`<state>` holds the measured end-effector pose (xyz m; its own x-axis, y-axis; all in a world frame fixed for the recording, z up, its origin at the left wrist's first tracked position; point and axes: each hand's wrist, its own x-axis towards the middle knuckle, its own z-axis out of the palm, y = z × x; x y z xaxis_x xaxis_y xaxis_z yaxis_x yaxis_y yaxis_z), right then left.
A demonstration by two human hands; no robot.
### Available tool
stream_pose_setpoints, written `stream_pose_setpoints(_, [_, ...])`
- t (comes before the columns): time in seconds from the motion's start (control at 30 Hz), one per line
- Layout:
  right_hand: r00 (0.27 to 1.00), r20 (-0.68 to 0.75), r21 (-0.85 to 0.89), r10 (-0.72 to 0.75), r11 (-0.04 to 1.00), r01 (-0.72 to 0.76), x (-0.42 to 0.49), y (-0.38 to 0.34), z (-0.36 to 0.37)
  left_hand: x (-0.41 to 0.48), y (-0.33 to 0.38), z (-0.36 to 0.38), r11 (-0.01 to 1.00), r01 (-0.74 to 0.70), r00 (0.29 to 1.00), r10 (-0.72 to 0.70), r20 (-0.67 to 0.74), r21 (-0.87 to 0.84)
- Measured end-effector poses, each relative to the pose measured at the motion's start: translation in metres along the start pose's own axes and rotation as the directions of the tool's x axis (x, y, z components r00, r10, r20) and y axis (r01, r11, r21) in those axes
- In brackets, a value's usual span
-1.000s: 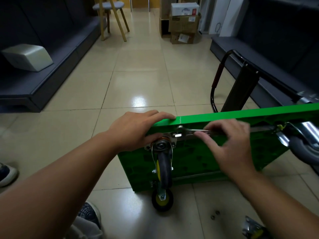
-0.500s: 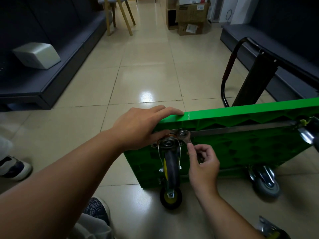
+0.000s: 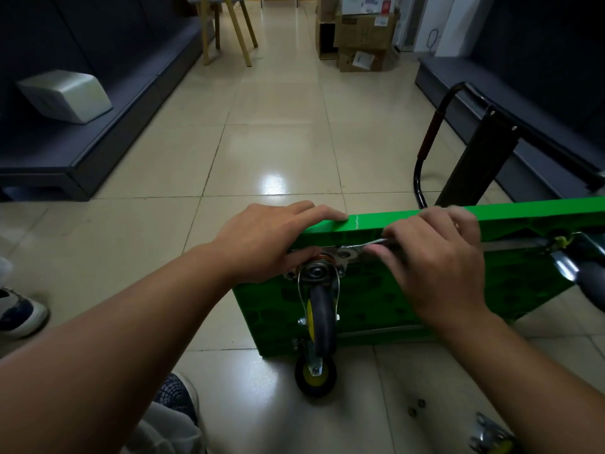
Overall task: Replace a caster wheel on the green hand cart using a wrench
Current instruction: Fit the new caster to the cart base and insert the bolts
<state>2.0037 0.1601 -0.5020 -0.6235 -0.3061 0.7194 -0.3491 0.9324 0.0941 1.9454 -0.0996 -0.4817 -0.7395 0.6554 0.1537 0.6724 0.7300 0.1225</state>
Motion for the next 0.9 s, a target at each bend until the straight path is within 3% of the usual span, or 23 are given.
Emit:
stream_pose_setpoints(0.07, [0.994, 0.043, -0.104, -0.101, 0.989, 0.105, 0.014, -0.001, -0.008, 0.000, 0.000, 0.001, 1.000, 0.000, 1.000, 0.000, -0.009, -0.001])
stream_pose_setpoints(0.13, [0.992, 0.066, -0.090, -0.111, 0.989, 0.116, 0.014, 0.000, -0.014, 0.000, 0.000, 0.001, 1.000, 0.004, 1.000, -0.004, -0.007, -0.006])
stream_pose_setpoints(0.2, [0.996, 0.094, 0.052, -0.005, 0.999, 0.000, 0.001, 0.004, -0.015, 0.000, 0.000, 0.002, 1.000, 0.005, 1.000, -0.005, -0.005, -0.008])
stream_pose_setpoints(0.23, [0.985, 0.125, 0.181, 0.123, 0.973, -0.144, -0.009, 0.002, -0.014, 0.000, -0.001, 0.002, 1.000, 0.006, 1.000, -0.006, -0.007, -0.007])
stream_pose_setpoints(0.27, [0.939, 0.180, 0.340, 0.292, 0.878, -0.338, -0.019, -0.003, -0.013, 0.000, -0.001, 0.003, 1.000, 0.005, 1.000, -0.005, -0.007, -0.007])
stream_pose_setpoints(0.33, [0.757, 0.326, 0.631, 0.567, 0.466, -0.621, -0.038, -0.022, -0.001, 0.001, -0.001, 0.003, 1.000, 0.004, 1.000, -0.004, 0.000, -0.010])
stream_pose_setpoints(0.37, [0.671, 0.379, 0.702, 0.637, 0.274, -0.657, -0.046, -0.032, 0.007, 0.001, -0.002, 0.003, 1.000, 0.003, 1.000, -0.003, 0.003, -0.010])
stream_pose_setpoints(0.4, [0.603, 0.405, 0.732, 0.687, 0.151, -0.664, -0.053, -0.042, 0.016, 0.002, -0.002, 0.003, 1.000, 0.001, 1.000, -0.001, 0.005, -0.010])
stream_pose_setpoints(0.47, [0.511, 0.431, 0.752, 0.743, 0.016, -0.659, -0.062, -0.057, 0.031, 0.001, -0.003, 0.003, 1.000, -0.002, 1.000, 0.002, 0.007, -0.006])
stream_pose_setpoints(0.6, [0.419, 0.468, 0.759, 0.778, -0.112, -0.642, -0.067, -0.075, 0.051, 0.000, -0.004, 0.004, 1.000, -0.009, 1.000, 0.009, -0.005, 0.003])
stream_pose_setpoints(0.9, [0.362, 0.546, 0.726, 0.756, -0.211, -0.654, -0.064, -0.097, 0.078, 0.001, -0.002, 0.003, 1.000, -0.004, 1.000, 0.004, -0.009, 0.007])
